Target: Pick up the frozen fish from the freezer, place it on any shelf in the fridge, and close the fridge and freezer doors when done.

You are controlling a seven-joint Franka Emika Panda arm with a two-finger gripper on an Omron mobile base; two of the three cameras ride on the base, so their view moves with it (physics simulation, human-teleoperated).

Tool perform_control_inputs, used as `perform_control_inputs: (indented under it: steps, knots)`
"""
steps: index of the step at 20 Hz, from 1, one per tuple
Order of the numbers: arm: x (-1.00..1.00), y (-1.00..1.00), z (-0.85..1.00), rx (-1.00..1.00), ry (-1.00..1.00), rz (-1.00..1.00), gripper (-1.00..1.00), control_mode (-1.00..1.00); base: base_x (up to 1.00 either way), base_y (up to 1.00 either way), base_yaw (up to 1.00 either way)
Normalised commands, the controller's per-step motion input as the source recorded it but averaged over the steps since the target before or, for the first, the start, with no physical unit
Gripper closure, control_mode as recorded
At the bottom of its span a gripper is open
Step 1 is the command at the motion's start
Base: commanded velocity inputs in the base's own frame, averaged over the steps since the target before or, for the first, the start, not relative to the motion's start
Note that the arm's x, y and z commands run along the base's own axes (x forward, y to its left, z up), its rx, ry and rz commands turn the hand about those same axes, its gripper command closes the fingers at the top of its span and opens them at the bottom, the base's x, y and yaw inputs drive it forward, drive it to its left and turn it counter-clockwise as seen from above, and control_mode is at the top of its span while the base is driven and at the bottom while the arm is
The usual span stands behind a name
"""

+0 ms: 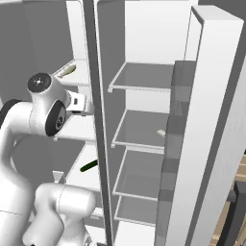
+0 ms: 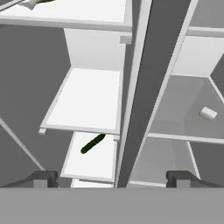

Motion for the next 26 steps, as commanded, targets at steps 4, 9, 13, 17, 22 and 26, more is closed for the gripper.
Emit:
perform_control_inputs:
  steps: [4, 9, 13, 17, 22, 26]
  knots:
    - [0.0, 0.06, 0.28, 0.0, -0.18, 0.0, -1.0, -1.0, 0.0, 0.0, 0.0]
    - [0.0, 0.05, 0.65, 0.05, -0.01, 0.0, -1.0, -1.0, 0.0, 0.0, 0.0]
    - [0.0, 0.0, 0.85, 0.12, 0.06, 0.0, -1.0, -1.0, 0.0, 0.0, 0.0]
    - [0.01, 0.0, 0.68, 0.15, 0.15, 0.01, -1.0, -1.0, 0.0, 0.0, 0.0]
    - [0.05, 0.18, 0.12, 0.05, 0.08, 0.0, -1.0, -1.0, 0.0, 0.0, 0.0]
    - [0.08, 0.16, -0.01, 0.0, 0.0, 0.0, -1.0, -1.0, 0.0, 0.0, 0.0]
